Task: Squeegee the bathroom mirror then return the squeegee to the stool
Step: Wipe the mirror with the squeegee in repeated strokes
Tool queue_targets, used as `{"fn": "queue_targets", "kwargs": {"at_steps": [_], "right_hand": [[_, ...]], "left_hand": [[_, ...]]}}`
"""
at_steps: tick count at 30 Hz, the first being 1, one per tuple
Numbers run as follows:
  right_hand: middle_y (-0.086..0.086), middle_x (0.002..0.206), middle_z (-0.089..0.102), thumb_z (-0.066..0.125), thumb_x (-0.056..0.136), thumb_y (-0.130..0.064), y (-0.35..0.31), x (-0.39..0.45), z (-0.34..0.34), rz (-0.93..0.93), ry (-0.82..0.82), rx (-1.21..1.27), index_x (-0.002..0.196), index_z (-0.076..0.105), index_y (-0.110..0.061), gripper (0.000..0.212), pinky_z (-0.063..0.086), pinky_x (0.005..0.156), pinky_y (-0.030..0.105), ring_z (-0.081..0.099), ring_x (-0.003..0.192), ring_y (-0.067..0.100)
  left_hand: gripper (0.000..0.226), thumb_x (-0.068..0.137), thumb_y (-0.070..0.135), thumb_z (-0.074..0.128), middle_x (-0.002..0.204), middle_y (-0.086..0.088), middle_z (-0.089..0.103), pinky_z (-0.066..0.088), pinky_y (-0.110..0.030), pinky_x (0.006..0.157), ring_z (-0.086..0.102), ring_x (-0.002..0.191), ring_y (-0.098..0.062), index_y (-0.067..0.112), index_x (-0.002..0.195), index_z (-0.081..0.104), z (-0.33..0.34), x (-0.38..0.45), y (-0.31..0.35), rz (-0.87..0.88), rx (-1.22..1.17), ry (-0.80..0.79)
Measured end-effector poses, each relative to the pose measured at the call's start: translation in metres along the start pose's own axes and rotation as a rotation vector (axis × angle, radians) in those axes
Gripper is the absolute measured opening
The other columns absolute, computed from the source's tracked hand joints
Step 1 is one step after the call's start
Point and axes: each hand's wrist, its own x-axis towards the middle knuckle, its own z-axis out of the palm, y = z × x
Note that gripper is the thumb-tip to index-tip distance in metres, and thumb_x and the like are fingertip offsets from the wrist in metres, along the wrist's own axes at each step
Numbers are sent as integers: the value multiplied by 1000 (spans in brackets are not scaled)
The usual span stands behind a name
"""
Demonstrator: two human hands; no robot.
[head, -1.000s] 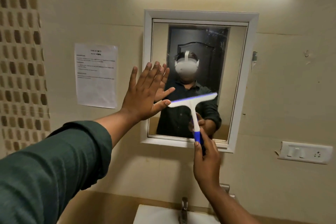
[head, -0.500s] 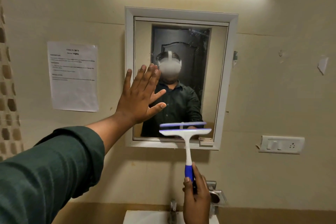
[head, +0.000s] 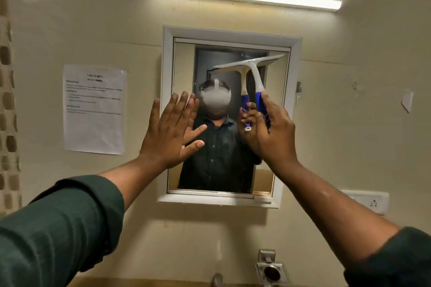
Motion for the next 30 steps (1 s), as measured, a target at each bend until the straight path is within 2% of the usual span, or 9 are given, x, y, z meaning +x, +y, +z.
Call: {"fn": "queue_targets", "kwargs": {"at_steps": [4, 9, 12, 15, 17, 23, 26, 28, 30], "right_hand": [[3, 130, 60, 59, 106, -18, 6, 18, 2, -13, 28, -31, 160, 41, -20, 56, 46, 89, 10, 62, 109, 12], [2, 127, 61, 58, 106, -23, 9, 2, -2, 5, 1, -82, 161, 39, -22, 59, 50, 94, 18, 61, 110, 12], [-2, 126, 60, 57, 106, -25, 18, -30, -5, 33, -42, -72, 161, 39, -24, 58, 48, 94, 16, 58, 110, 8], [-4, 127, 59, 57, 106, -22, 35, -72, -7, 53, -65, -92, 160, 40, -27, 56, 53, 92, 18, 57, 109, 3], [-3, 126, 58, 55, 105, -20, 45, -103, -6, 59, -75, -107, 160, 40, -28, 58, 48, 89, 9, 56, 106, 1], [-7, 121, 58, 66, 99, -11, 68, -189, -2, 146, -128, -123, 161, 35, -38, 75, 43, 85, 0, 61, 102, 0], [-9, 114, 59, 76, 89, 1, 78, -221, -2, 142, -160, -127, 159, 40, -39, 89, 43, 86, 3, 65, 92, 8], [-10, 110, 58, 78, 86, 5, 84, -238, -5, 132, -184, -150, 157, 41, -45, 94, 41, 83, 7, 64, 88, 11], [-10, 109, 58, 78, 83, 7, 91, -249, -10, 117, -198, -181, 154, 42, -52, 100, 38, 82, 5, 62, 88, 10]], "left_hand": [[97, 101, 80, 16, 181, -8, -14, -15, -58, 131, -11, 168, -30, 16, 174, 8, 4, -3, -3, 2, 20, 22], [97, 101, 81, 15, 182, -8, -10, -15, -59, 131, -8, 168, -30, 17, 174, 11, 8, -3, -2, -5, 12, 19], [98, 101, 81, 15, 182, -8, -9, -15, -59, 131, -7, 168, -30, 17, 174, 13, 8, -4, -2, -9, 10, 9], [98, 100, 81, 15, 182, -9, -8, -16, -59, 131, -6, 168, -31, 16, 174, 14, 8, -5, -2, 4, 24, 2], [98, 100, 81, 16, 182, -9, -8, -17, -58, 130, -7, 168, -31, 15, 174, 15, 8, -6, -1, 7, 27, 1], [99, 101, 81, 15, 182, -9, -7, -14, -59, 131, -4, 168, -31, 16, 174, 12, 7, -5, 2, 8, 1, 3], [98, 101, 81, 15, 182, -8, -8, -15, -58, 131, -4, 168, -31, 17, 174, 11, 5, -5, 4, 14, -17, 12], [97, 101, 81, 15, 182, -7, -9, -15, -58, 131, -4, 168, -30, 17, 174, 11, 5, -7, 5, 17, -20, 9], [98, 101, 81, 15, 182, -8, -8, -16, -58, 131, -5, 168, -30, 16, 174, 13, 5, -9, 6, 19, -15, -2]]}}
